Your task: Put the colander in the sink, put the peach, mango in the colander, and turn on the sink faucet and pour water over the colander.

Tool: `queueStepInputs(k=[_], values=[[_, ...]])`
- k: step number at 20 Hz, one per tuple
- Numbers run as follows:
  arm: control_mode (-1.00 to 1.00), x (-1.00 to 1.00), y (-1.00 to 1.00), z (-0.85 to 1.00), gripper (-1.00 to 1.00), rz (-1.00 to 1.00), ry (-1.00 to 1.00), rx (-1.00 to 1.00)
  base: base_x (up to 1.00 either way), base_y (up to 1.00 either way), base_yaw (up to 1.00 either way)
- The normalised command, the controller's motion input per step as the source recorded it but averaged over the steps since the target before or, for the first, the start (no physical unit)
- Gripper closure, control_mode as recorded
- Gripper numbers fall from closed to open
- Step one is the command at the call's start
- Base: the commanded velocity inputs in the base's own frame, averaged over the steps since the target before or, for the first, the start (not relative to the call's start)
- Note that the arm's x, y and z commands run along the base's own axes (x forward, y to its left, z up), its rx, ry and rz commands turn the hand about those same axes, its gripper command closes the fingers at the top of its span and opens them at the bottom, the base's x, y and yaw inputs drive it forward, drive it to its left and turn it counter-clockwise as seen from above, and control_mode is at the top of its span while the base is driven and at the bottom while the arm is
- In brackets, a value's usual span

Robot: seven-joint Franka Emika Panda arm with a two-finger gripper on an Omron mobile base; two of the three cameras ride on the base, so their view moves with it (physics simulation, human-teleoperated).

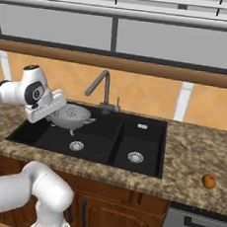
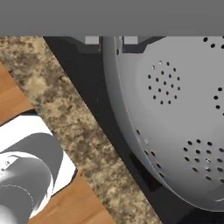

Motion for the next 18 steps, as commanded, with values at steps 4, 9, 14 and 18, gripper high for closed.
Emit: queueStepInputs(k=[4,9,14,18], values=[[-1.0,0.96,0.86,-0.23,1.0,-0.46,-0.01,0.0,0.0,0.0,0.0],[-1.0,0.89,0.26,-0.28,1.0,-0.55,0.0,0.0,0.0,0.0,0.0],[-1.0,0.46,0.36,-0.32,1.0,-0.58,-0.04,0.0,0.0,0.0,0.0],[-1.0,0.0,0.82,-0.37,1.0,-0.52,-0.04,0.0,0.0,0.0,0.0]])
